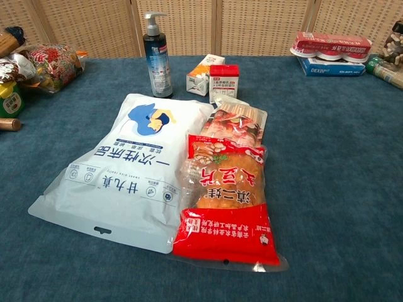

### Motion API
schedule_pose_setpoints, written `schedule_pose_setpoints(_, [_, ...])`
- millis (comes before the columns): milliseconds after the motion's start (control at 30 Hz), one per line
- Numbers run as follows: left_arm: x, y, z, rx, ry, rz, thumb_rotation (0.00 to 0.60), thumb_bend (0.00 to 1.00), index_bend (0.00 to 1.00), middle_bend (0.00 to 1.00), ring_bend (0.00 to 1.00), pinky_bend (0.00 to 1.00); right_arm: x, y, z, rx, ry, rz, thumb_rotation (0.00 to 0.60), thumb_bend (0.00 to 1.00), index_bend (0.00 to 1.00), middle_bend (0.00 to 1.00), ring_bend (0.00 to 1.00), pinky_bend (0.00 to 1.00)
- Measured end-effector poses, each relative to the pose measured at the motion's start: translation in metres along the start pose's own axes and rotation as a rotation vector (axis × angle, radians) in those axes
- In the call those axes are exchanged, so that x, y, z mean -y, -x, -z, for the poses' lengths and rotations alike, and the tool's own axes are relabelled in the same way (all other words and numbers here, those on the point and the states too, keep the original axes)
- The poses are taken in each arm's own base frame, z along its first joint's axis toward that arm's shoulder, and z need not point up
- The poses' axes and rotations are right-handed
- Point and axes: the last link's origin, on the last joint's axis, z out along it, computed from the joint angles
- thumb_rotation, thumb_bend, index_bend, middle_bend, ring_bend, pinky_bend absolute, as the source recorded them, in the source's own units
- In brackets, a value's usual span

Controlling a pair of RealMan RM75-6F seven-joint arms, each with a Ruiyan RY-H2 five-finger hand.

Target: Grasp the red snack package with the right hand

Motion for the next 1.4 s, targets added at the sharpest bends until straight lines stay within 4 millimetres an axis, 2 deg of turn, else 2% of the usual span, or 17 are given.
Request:
schedule_pose_setpoints(233, [0.001,-0.001,0.0,-0.009,-0.009,-0.006,0.6,0.06,0.11,0.0,0.0,0.0,0.001,0.013,-0.004,0.052,-0.024,0.002,0.6,0.0,0.0,0.0,0.0,0.0])
schedule_pose_setpoints(433, [0.004,0.0,-0.003,-0.007,-0.026,-0.009,0.6,0.06,0.11,0.0,0.0,0.0,0.016,0.019,-0.018,0.081,-0.149,0.02,0.6,0.0,0.0,0.0,0.0,0.0])
schedule_pose_setpoints(633, [0.006,0.005,-0.007,0.009,-0.038,-0.02,0.6,0.06,0.11,0.0,0.0,0.0,0.052,0.019,-0.052,0.09,-0.427,0.035,0.6,0.0,0.0,0.0,0.0,0.0])
schedule_pose_setpoints(767, [0.008,0.006,-0.008,0.008,-0.052,-0.023,0.6,0.06,0.11,0.0,0.0,0.0,0.086,0.021,-0.076,0.097,-0.641,0.047,0.6,0.0,0.0,0.0,0.0,0.0])
schedule_pose_setpoints(967, [0.011,0.006,-0.01,0.008,-0.066,-0.023,0.6,0.06,0.11,0.0,0.0,0.0,0.124,0.038,-0.093,0.176,-0.853,0.13,0.6,0.0,0.0,0.0,0.0,0.0])
schedule_pose_setpoints(1167, [0.014,0.006,-0.011,0.011,-0.074,-0.023,0.6,0.06,0.11,0.0,0.0,0.0,0.151,0.058,-0.106,0.246,-0.955,0.187,0.6,0.01,0.0,0.0,0.0,0.0])
schedule_pose_setpoints(1400, [0.016,0.007,-0.013,0.016,-0.084,-0.026,0.6,0.06,0.11,0.0,0.0,0.0,0.176,0.068,-0.119,0.236,-1.033,0.233,0.6,0.01,0.0,0.0,0.0,0.0])
